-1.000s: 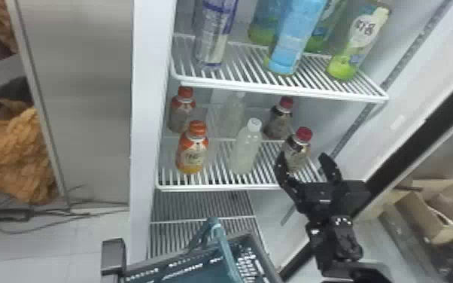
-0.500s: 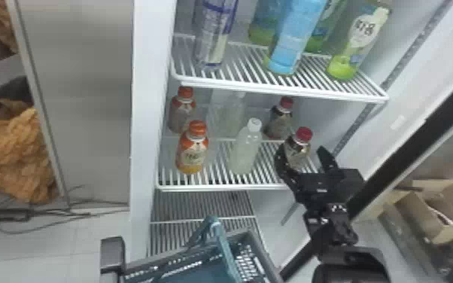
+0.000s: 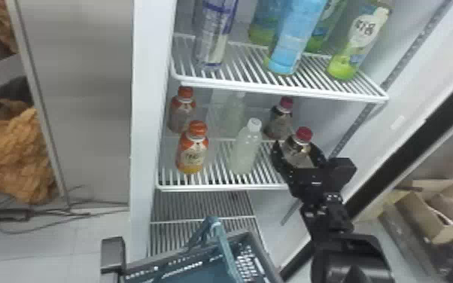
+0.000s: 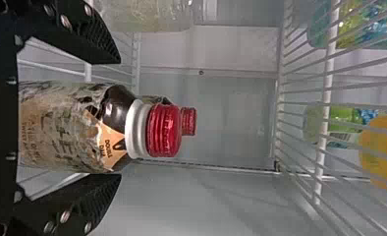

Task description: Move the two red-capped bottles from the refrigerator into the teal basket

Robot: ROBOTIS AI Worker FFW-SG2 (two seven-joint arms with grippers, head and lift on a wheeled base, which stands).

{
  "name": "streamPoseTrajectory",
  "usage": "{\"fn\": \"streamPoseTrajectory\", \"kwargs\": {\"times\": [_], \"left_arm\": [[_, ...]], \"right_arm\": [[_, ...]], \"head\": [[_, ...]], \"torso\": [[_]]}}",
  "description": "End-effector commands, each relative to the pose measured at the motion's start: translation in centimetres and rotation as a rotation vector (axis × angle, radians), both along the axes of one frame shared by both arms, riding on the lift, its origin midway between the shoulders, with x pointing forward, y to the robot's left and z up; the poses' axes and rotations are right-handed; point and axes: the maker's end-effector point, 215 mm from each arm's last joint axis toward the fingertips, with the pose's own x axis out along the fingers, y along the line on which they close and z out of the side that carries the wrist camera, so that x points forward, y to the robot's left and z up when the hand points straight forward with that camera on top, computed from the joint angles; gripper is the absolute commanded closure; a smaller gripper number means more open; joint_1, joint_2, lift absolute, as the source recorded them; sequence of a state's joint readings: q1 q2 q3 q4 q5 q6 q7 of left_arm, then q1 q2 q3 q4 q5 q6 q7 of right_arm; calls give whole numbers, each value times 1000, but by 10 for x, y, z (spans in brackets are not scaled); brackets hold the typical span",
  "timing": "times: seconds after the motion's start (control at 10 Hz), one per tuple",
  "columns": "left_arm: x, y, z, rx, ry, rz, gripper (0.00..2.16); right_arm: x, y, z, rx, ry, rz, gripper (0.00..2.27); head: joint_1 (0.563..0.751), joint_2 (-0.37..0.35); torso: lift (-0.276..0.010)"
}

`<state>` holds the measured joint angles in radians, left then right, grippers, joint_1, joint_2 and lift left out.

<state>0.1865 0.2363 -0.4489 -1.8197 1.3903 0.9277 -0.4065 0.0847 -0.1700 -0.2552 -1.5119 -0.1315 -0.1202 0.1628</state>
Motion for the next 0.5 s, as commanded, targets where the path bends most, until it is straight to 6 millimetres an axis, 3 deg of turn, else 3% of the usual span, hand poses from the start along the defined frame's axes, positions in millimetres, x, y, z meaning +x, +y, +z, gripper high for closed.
{"fn": "streamPoseTrajectory", "kwargs": {"times": [0.0,0.4], "left_arm": [[-1,0,0,0,1,-2,1128],[0,0,-1,2,0,0,1128]], "right_arm": [[-2,-2,-2,35,5,-4,544],[-14,2,11,71,-1,7,595]], "head": [[695,-350],[695,-350]], "torso": [[-228],[-228]]}}
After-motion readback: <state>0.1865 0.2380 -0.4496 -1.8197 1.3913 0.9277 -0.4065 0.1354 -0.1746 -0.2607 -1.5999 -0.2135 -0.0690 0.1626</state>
